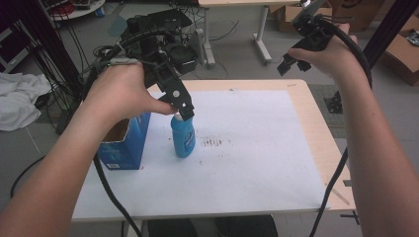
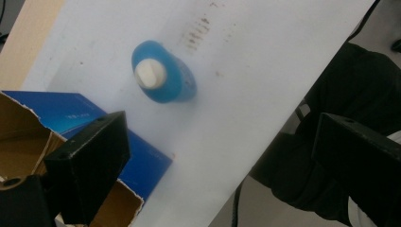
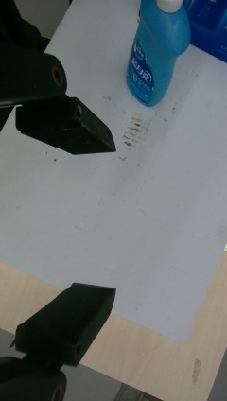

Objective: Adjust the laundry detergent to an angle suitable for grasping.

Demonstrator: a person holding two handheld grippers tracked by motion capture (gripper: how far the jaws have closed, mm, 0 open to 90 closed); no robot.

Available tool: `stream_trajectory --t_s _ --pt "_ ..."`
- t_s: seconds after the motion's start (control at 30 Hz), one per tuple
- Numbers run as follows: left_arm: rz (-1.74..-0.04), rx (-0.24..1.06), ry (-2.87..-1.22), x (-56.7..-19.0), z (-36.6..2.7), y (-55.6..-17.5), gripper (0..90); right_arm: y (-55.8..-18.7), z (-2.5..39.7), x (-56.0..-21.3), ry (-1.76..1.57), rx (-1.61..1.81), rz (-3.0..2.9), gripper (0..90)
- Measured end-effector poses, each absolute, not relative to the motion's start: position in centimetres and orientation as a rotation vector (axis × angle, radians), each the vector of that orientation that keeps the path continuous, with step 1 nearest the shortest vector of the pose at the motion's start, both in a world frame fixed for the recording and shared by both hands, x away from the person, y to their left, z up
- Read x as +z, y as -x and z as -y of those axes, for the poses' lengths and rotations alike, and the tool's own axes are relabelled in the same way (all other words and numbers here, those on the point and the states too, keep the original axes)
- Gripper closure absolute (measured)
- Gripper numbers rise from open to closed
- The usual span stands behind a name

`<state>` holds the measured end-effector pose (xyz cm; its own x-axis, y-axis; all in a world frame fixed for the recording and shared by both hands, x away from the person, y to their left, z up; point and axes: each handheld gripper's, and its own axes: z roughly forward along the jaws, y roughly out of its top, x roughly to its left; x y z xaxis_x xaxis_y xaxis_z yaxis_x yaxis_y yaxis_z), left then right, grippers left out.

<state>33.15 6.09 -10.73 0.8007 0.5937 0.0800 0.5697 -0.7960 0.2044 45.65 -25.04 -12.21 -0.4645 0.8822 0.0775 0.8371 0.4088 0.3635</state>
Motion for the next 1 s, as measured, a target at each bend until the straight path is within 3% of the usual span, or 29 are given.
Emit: stream_trajectory --t_s 1.0 --pt "-0.948 0.223 -2.815 -11.1 -6.4 -33.4 5.6 -45.8 25.7 -13.3 -1.575 0.549 -2.53 25.9"
